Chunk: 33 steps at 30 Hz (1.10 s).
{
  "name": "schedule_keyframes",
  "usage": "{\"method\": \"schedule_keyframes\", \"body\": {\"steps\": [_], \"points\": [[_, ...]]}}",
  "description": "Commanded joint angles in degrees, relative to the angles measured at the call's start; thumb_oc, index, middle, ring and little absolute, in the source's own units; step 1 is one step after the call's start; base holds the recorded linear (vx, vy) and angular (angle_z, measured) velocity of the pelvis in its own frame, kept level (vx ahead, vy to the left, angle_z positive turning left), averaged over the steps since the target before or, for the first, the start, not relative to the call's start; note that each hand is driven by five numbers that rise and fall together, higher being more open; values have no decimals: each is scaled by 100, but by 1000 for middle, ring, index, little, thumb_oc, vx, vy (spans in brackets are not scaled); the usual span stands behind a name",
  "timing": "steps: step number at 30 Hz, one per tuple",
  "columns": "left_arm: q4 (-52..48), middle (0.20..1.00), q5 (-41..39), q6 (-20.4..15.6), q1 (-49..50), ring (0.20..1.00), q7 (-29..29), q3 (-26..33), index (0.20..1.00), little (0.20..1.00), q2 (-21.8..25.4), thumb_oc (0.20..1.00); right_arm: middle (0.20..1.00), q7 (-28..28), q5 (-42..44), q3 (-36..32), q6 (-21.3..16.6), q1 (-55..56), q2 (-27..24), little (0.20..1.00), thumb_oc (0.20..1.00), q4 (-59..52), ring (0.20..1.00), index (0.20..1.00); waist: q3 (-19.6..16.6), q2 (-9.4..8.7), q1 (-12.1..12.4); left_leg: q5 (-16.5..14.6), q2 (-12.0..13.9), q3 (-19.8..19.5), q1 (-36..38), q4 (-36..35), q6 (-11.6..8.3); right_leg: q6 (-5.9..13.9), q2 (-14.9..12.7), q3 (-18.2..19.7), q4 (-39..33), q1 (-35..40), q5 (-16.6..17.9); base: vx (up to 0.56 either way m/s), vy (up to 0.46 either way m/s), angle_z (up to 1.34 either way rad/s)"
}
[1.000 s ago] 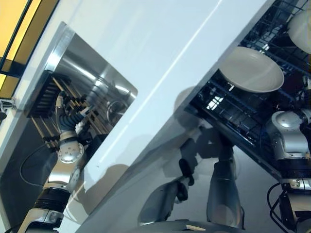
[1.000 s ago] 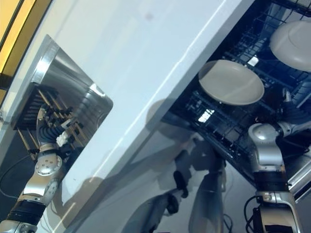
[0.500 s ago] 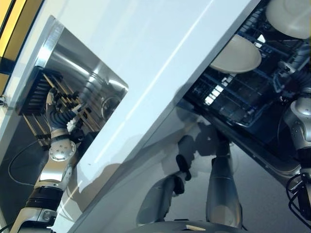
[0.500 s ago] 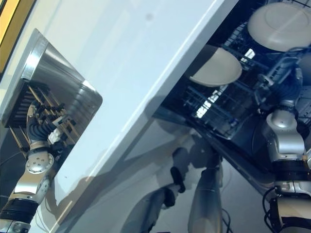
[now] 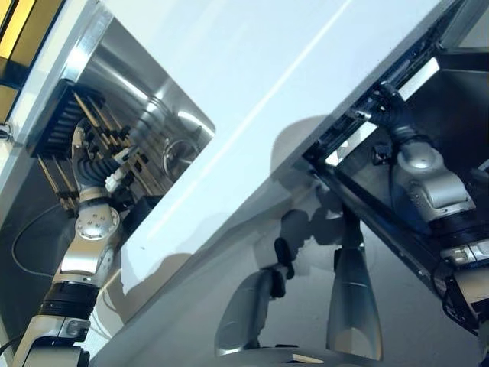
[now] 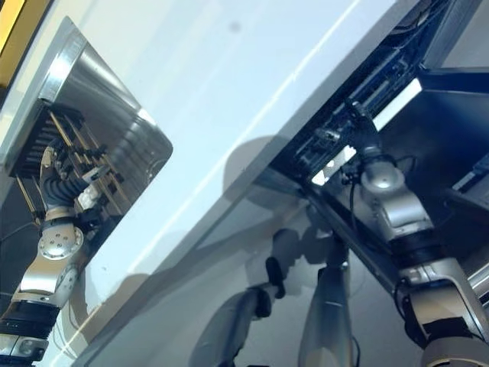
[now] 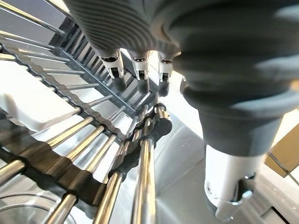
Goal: Pick up plates and place into dishwasher.
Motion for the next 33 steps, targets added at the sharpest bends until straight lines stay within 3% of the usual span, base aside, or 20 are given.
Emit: {"method": "schedule_keyframes", "body": {"steps": [1, 7, 15, 23, 27, 33], "points": [[252, 1000, 8, -139, 269, 1000, -102, -704, 1000, 1000, -455, 1000, 1000, 743, 44, 789, -382, -1773, 930, 1000, 1000, -731, 1000, 1000, 633, -524, 596, 566, -443, -62, -575, -100, 479, -100, 256, -284, 434, 288, -1242, -6, -34, -3], [269, 1000, -5, -46, 203, 1000, -251, -591, 1000, 1000, -280, 1000, 1000, 728, 132, 1002, -527, -1879, 1023, 1000, 1000, -716, 1000, 1000, 633, -740, 726, 492, -389, -119, -281, -119, 500, -85, 262, -473, 329, 697, -1235, -20, -35, 7], [455, 1000, 36, 116, 25, 1000, -445, -341, 1000, 1000, -24, 1000, 1000, 502, 143, 736, -690, -1074, 931, 1000, 1000, -650, 1000, 1000, 633, -1236, 661, 376, -280, 39, 362, -181, 628, -67, 322, -579, 38, 1470, -1058, -66, -37, 14], [786, 1000, 420, 324, 43, 1000, -593, -322, 1000, 1000, -157, 1000, 1000, 356, -392, -52, -725, 654, 722, 1000, 1000, -1266, 1000, 1000, -150, -1780, 408, 177, -213, 327, 1411, -687, 705, 122, 356, -400, -499, 2458, -902, 51, -8, 18], [879, 1000, 706, 340, 310, 1000, -662, -252, 1000, 1000, -396, 1000, 1000, 388, -752, -550, -623, 1546, 606, 1000, 1000, -1611, 1000, 1000, -675, -1960, 275, 64, -234, 412, 1849, -861, 743, 184, 424, -300, -683, 2870, -896, 108, 7, 12], [997, 1000, 997, 280, 685, 1000, -951, -63, 1000, 1000, -641, 1000, 1000, 592, -1117, -1319, -428, 2667, 324, 1000, 1000, -1925, 1000, 1000, -1328, -2077, 114, -78, -227, 516, 2409, -1016, 776, 208, 514, -210, -755, 3333, -968, 93, 31, 2]]}}
